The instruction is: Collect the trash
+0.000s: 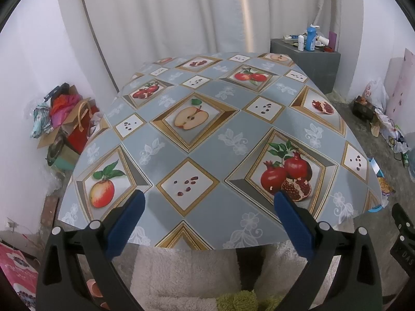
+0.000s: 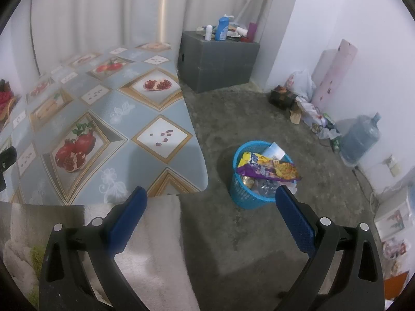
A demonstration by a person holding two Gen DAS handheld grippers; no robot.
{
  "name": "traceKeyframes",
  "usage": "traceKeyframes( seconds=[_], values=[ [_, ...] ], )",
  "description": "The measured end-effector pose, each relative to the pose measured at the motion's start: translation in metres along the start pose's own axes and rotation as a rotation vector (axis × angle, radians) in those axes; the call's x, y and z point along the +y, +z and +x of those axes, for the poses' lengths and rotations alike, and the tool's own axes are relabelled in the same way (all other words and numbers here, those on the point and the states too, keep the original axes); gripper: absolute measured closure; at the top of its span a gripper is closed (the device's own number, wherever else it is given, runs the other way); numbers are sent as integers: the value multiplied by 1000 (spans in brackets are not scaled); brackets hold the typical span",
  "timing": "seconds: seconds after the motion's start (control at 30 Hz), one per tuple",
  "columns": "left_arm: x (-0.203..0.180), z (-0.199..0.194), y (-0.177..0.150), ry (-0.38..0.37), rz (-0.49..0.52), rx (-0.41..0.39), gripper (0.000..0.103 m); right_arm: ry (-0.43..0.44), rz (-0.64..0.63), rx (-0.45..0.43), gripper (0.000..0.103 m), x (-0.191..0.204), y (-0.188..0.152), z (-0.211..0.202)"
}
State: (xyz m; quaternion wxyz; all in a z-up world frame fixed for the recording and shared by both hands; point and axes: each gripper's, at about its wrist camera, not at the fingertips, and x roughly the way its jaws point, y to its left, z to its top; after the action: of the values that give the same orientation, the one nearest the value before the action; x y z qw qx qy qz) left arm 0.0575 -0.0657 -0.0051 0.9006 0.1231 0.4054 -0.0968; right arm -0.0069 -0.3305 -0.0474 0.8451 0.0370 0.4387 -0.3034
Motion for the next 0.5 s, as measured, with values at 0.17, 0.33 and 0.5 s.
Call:
traceKeyframes(
  seconds=[0.17,0.33,0.5],
  values=[
    [1,0,0,2,-2,-2,6,0,-1,1,8,0,0,0],
    [1,2,-1,2,-6,2,6,0,1,1,8,1,0,0],
    [2,3,-4,2,-8,6,6,-1,0,1,8,1,0,0]
  ],
)
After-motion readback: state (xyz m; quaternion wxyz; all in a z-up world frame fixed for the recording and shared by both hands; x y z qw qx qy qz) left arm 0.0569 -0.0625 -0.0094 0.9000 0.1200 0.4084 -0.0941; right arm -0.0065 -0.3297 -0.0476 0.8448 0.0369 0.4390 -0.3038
